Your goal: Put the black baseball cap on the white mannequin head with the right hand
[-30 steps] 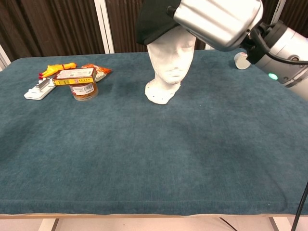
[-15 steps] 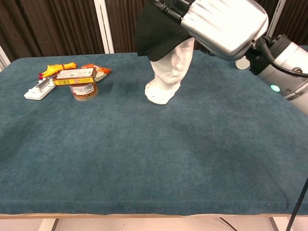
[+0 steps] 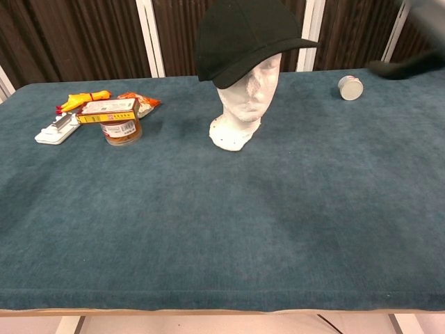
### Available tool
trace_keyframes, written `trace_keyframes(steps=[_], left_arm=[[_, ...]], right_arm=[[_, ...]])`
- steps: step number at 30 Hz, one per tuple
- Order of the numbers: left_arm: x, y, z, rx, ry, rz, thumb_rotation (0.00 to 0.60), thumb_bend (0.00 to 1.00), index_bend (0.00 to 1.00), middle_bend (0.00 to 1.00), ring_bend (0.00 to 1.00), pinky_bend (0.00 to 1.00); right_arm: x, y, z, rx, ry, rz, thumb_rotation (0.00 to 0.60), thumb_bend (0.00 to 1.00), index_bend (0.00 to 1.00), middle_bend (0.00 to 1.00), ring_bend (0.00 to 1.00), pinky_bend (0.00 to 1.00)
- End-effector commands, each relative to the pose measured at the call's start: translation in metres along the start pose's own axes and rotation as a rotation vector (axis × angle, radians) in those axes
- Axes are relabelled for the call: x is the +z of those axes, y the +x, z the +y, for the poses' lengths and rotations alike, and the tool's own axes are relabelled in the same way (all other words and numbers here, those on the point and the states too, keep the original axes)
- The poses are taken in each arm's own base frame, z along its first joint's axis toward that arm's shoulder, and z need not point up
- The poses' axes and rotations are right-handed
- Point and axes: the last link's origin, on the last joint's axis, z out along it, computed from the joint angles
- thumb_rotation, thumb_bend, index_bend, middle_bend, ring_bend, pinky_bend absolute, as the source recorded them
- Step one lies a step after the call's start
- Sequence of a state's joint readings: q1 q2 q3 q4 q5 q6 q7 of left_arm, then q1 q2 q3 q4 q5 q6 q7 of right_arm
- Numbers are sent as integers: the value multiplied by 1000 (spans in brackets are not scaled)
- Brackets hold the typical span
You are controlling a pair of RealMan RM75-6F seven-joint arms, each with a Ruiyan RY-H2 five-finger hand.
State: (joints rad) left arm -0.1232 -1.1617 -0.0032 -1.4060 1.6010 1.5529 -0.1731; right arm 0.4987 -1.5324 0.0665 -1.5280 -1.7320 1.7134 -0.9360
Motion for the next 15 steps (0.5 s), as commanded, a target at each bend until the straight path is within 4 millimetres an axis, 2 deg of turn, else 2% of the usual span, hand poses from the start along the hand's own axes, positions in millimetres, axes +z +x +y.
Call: trace_keyframes(steps=[1, 2, 5, 8, 12, 15], left_arm=[[-1, 1, 0, 0, 2, 2, 600, 385, 0, 0, 0, 0], [-1, 2, 0, -1, 1, 3, 600, 385, 0, 0, 0, 0], [-3, 2, 3, -5, -21, 5, 600, 385, 0, 0, 0, 0], [-5, 0, 6, -14, -50, -7, 600, 385, 0, 0, 0, 0], [-7, -6, 10, -3, -69, -26, 600, 386, 0, 0, 0, 0], [-7, -8, 12, 5, -71, -38, 600, 387, 0, 0, 0, 0]], right_arm=[[-79, 16, 79, 97, -325, -275, 600, 0, 0, 31, 76, 359], [-98, 13, 96, 116, -382, -348, 600, 0, 0, 19, 50, 338], [-137, -1, 130, 168, -489, -481, 600, 0, 0, 0, 1, 264], [-165, -19, 144, 223, -541, -581, 600, 0, 0, 0, 0, 201], [-181, -33, 150, 278, -578, -597, 600, 0, 0, 0, 0, 172], [-180, -31, 152, 305, -574, -572, 600, 0, 0, 0, 0, 165]])
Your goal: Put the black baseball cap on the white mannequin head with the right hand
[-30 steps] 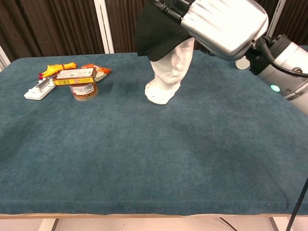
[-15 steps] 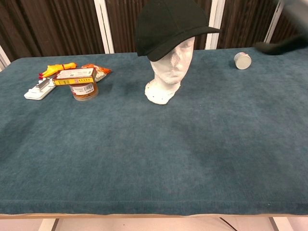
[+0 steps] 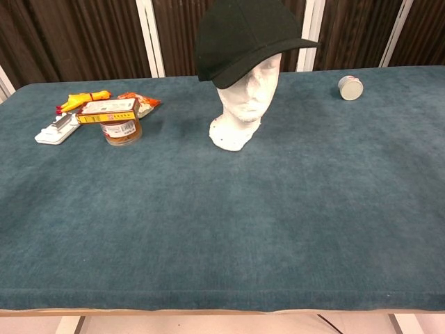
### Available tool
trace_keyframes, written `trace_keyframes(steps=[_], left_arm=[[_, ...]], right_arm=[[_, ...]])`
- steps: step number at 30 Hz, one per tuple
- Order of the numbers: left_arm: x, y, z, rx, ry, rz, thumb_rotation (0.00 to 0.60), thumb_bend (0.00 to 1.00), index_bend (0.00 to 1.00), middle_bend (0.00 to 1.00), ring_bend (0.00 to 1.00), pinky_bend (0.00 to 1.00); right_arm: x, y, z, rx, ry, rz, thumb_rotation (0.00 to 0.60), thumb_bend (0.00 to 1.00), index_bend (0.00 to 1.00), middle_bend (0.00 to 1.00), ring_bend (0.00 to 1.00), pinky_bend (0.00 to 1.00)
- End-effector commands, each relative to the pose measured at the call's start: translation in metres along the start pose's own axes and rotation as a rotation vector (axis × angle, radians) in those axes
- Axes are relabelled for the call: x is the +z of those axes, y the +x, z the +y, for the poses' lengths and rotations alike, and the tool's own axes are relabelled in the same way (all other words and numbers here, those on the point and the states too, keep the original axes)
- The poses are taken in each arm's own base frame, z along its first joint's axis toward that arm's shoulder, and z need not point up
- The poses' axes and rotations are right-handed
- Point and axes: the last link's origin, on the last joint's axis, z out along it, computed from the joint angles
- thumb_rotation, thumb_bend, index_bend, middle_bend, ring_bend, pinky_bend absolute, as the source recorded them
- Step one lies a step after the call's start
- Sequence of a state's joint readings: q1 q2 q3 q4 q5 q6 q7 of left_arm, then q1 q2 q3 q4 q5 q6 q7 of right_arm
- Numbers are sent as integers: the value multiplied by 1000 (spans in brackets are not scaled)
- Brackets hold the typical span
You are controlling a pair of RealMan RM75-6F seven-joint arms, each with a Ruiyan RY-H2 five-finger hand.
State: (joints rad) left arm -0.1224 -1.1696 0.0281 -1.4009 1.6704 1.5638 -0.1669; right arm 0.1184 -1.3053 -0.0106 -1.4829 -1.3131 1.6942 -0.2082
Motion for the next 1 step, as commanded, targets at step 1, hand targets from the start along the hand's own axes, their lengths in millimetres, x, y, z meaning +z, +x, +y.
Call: trace_keyframes(steps=[1], left_arm=[[0, -2, 1, 5, 0, -5, 600, 387, 0, 0, 0, 0]], right_arm=[[-10, -2, 24, 14, -51, -27, 600, 0, 0, 0, 0, 165]])
